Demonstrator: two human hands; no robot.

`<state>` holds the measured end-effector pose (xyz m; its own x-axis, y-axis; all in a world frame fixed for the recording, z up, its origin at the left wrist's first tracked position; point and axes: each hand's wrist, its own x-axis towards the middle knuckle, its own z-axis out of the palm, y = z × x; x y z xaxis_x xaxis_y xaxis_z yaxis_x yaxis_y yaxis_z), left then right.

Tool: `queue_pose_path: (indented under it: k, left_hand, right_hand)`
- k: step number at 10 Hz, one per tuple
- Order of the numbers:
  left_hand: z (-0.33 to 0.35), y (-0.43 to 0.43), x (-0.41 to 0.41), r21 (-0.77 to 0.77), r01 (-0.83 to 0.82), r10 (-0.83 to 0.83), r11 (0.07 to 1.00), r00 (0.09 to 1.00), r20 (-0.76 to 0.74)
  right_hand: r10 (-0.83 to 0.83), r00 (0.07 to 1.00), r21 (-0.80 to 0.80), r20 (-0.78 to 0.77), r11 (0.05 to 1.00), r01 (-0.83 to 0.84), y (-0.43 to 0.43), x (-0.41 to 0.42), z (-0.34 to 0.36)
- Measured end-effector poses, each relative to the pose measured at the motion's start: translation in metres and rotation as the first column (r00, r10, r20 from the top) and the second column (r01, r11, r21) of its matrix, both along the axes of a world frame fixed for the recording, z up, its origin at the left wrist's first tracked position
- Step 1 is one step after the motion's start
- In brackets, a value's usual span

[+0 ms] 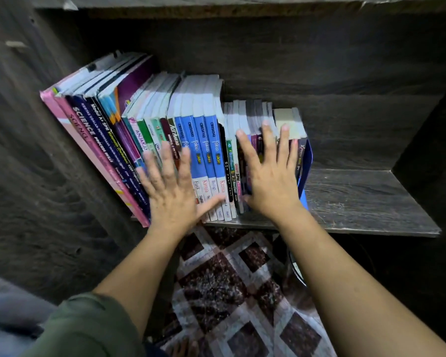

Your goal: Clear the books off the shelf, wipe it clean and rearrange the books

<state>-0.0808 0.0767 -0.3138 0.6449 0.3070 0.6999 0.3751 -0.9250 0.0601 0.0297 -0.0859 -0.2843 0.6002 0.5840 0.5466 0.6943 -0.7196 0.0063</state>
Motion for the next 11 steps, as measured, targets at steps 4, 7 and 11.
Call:
queue_pose_path:
  k: [4,7,11]
  left_hand:
    - [0.009,0.053,-0.010,0.021,-0.007,0.002,1.000,0.969,0.248]
    - [0.000,0.047,-0.005,0.187,-0.002,-0.039,0.982,0.976,0.214]
    - [0.014,-0.002,-0.010,0.046,0.001,-0.011,0.999,0.977,0.214]
  right_hand:
    - [-0.026,0.994,0.064,0.106,0.998,0.020,0.012,0.010,-0.011]
    - [-0.129,0.983,0.119,0.131,0.986,0.114,0.024,-0.008,-0.022]
    - [-0.021,0.989,0.073,0.148,0.997,0.010,-0.003,-0.021,-0.028]
